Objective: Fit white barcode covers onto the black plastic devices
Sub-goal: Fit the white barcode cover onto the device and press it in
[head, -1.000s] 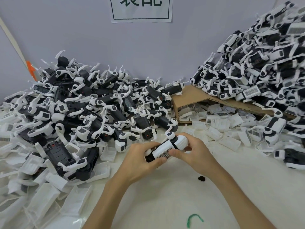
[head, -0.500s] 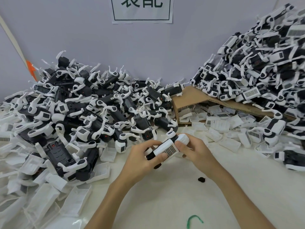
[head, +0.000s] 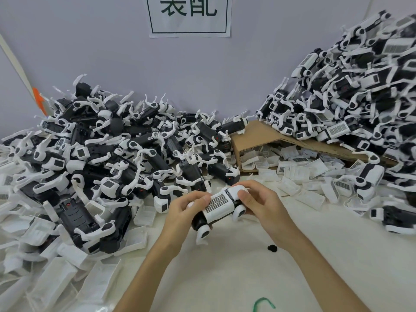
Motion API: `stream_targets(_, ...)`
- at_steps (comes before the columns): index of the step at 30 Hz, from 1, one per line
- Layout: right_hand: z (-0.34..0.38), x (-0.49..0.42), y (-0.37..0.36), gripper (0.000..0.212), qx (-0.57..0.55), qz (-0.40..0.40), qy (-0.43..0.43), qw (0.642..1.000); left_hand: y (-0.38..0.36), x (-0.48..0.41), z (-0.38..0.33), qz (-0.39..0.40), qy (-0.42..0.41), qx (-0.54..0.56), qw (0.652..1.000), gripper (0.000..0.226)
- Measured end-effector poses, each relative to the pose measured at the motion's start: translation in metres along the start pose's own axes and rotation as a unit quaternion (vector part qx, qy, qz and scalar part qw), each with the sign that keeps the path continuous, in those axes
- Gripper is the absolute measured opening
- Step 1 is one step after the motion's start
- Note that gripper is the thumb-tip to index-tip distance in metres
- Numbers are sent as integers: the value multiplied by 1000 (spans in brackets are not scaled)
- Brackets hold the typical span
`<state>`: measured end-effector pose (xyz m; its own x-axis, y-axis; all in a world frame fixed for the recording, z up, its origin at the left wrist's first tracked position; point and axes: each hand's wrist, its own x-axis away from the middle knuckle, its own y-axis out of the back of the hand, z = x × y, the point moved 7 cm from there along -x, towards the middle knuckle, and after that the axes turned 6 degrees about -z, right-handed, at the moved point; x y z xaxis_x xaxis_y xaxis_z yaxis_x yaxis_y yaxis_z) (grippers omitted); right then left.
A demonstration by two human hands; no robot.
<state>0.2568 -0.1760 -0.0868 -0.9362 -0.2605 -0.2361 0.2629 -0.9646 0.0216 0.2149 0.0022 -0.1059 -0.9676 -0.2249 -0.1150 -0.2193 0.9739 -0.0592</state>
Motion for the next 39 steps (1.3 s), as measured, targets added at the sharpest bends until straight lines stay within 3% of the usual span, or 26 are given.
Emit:
stream_targets(3,1,0,4,36,1,-14,9,1000,-1,2,-2,-5,-14,-11,1000,23)
stream_targets(7,-3,2,0,39,-13,27,-33,999,1,0,3,-15,-2,3,1000,32)
stream_targets(11,-6,6,-4,36,-73,54,-93,992,8,-1,14,-18,89,153,984,52)
stream_targets(15,2,6,3,29,-201,-7,-145,969,22,-11,15,-68,78,258,961,59)
stream_targets(19,2,29,21,24,-311,-110,-189,925,34,-16,20,-132,58,163,976,56)
stream_targets(25,-16,75,45,44,-370,-194,-252,873,19,-20,34,-125,96,101,982,55)
stream_targets(27,7,59,64,42,-308,-226,-203,902,16,-21,36,-112,105,92,984,55)
stream_targets(29,68,25,90,37,-108,-253,-100,956,14,-20,36,-95,114,90,985,55)
stream_targets(31,140,-28,123,34,-12,-284,45,958,13,-18,37,-79,125,90,985,55)
stream_targets(33,210,-86,165,33,-38,-341,116,932,10,-18,38,-74,135,91,984,56)
stream_targets(34,240,-112,187,29,-75,-371,120,918,7,-17,39,-73,140,90,983,57)
stream_targets(36,266,-155,210,24,-102,-405,47,907,6,-20,38,-68,141,81,984,55)
stream_targets(39,264,-170,172,24,122,-323,94,934,7,-23,38,-78,131,65,986,52)
